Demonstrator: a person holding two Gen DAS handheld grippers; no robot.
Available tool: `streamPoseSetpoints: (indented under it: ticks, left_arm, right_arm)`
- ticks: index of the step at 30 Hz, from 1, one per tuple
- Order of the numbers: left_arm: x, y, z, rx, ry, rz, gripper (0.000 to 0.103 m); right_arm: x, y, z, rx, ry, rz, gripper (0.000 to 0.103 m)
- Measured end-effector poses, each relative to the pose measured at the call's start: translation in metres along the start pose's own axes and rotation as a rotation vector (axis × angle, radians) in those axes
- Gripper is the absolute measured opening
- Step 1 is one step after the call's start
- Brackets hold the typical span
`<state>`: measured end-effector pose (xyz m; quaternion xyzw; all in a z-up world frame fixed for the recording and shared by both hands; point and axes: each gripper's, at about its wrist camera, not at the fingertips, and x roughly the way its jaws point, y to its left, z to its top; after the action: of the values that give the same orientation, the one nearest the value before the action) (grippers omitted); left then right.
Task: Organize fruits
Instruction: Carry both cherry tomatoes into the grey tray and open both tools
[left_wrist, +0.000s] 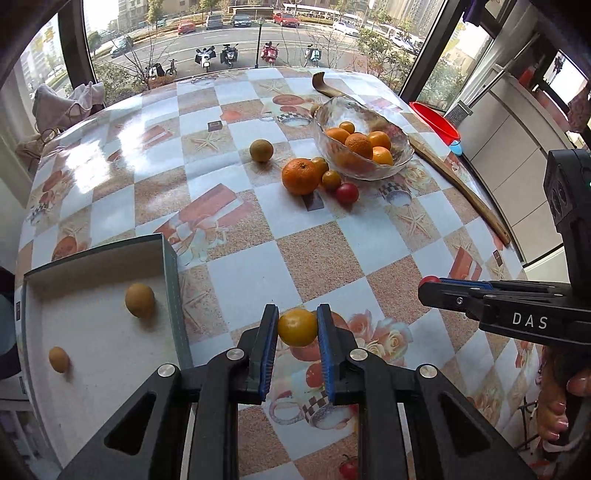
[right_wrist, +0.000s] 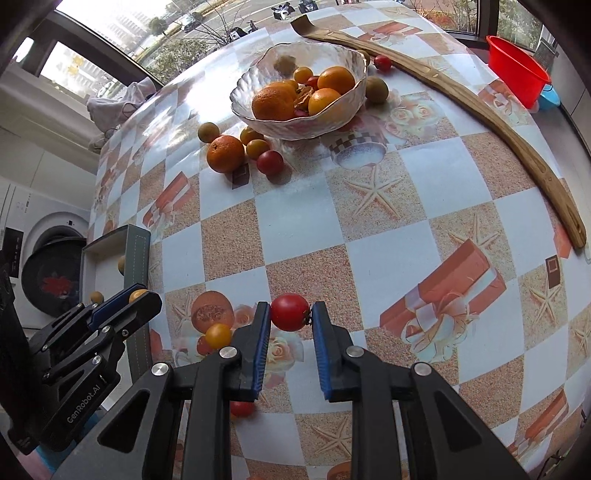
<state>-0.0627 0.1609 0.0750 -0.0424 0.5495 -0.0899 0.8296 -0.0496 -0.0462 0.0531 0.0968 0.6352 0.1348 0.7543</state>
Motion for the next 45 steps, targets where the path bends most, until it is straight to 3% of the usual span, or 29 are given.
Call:
streamPoseSetpoints:
  ticks: [12,25,35,45]
  left_arm:
    - [-0.03,0.088,-0.036,-0.145,-0.02,0.088,0.023]
    - [-0.037,0.175,-0.077,-0.295,-0.007,0.205,0.023]
    - [-0.022,0.194,-0.097,-0.295,0.035,0.274,0.023]
    - [-0.017,0.188,-0.099,-0.245,0.049,0.321,0.024]
  right_arm:
    - [0.023,0.097,0.006,-0.141,0.035,0.061,0.025]
    - [0.076,0.208,-0.003,-0.298,0.115,0.1,0.025]
    - [0.127,0.254,0.004,-0.353,0.156,0.06,0.025]
    - [0.146,0.268,0.004,-0.413,0.148,-0.004,0.026]
